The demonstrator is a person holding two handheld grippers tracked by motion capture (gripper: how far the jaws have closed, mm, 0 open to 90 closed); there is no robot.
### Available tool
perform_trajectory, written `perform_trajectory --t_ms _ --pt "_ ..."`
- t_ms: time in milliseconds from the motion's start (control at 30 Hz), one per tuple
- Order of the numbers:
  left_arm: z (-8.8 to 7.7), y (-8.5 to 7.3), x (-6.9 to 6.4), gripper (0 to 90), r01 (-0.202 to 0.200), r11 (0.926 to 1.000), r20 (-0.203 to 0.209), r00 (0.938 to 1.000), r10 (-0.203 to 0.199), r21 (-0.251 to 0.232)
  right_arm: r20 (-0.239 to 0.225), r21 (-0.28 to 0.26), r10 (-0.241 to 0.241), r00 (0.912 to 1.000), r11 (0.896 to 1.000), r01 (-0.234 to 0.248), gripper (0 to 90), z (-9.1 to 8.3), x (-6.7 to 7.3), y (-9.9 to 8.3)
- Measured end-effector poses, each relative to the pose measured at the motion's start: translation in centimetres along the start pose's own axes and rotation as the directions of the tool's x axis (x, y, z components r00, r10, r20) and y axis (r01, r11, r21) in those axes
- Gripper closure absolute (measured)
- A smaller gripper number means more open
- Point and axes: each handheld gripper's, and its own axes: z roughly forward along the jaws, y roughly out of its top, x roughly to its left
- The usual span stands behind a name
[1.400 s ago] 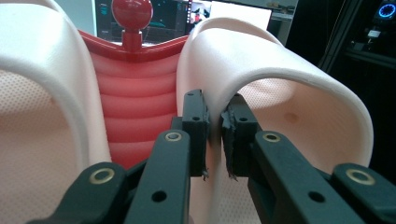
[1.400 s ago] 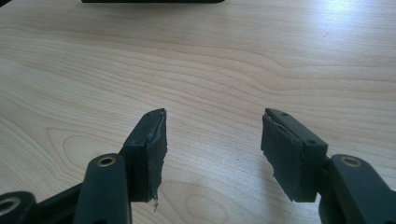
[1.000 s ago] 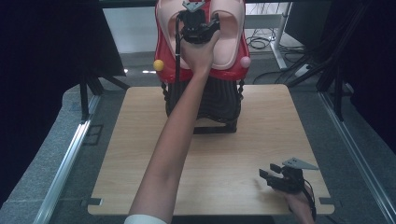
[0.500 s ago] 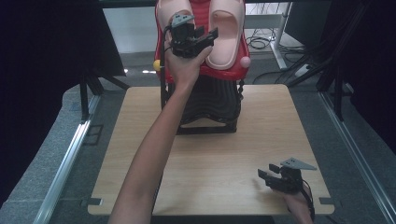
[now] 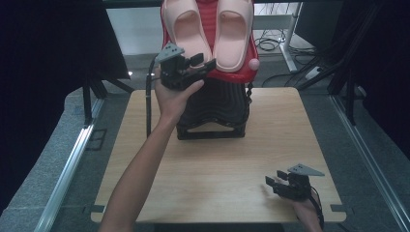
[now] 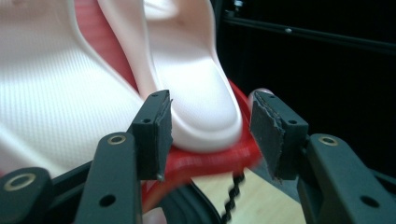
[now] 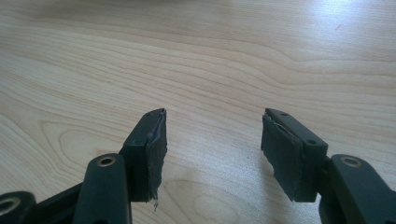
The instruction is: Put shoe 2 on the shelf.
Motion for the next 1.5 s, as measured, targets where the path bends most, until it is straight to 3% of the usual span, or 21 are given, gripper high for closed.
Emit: perform_trajectory --t_ms 200,267,700,933,1133,1267,1367,1500 --pt "-2.8 -3.0 -0.1 47.7 -0.025 0.9994 0.045 0.9987 0.023 0.025 0.004 -0.001 0.002 1.0 1.0 -0.002 40.8 0.0 -0.1 0.0" --pt "-3.7 -4.2 0.0 47.5 -0.013 0.9993 0.064 0.9979 0.011 0.034 0.005 -0.002 0.001 1.0 1.0 -0.001 40.7 -0.1 -0.1 0.0" --pt "-7.7 -13.0 -0.1 47.0 -0.01 0.9906 0.098 0.9952 -0.003 0.137 -0.003 0.009 -0.007 1.0 1.0 0.007 40.3 0.3 0.3 0.0" --pt "-9.8 -18.3 0.3 46.8 0.028 0.9796 0.063 0.9972 -0.041 0.199 -0.004 0.011 -0.01 0.9999 1.0 0.01 40.2 0.3 0.3 0.1" --pt "-10.8 -22.3 0.5 44.7 0.045 0.9636 0.045 0.9972 -0.059 0.263 -0.009 0.01 -0.012 0.9999 1.0 0.012 40.2 0.4 0.5 0.2" --pt "-11.2 -23.2 0.8 42.9 0.057 0.96 0.029 0.9973 -0.067 0.274 -0.009 0.011 -0.012 0.9999 1.0 0.012 40.2 0.5 0.6 0.3" --pt "-11.5 -23.2 1.0 41.5 0.047 0.9621 0.014 0.9985 -0.052 0.269 -0.013 0.01 -0.014 0.9998 1.0 0.014 39.7 0.6 0.7 0.4" --pt "-11.6 -23.2 1.3 39.9 0.046 0.9583 0.011 0.9986 -0.051 0.282 -0.016 0.001 -0.027 0.9995 1.0 0.027 38.6 0.5 0.8 0.5"
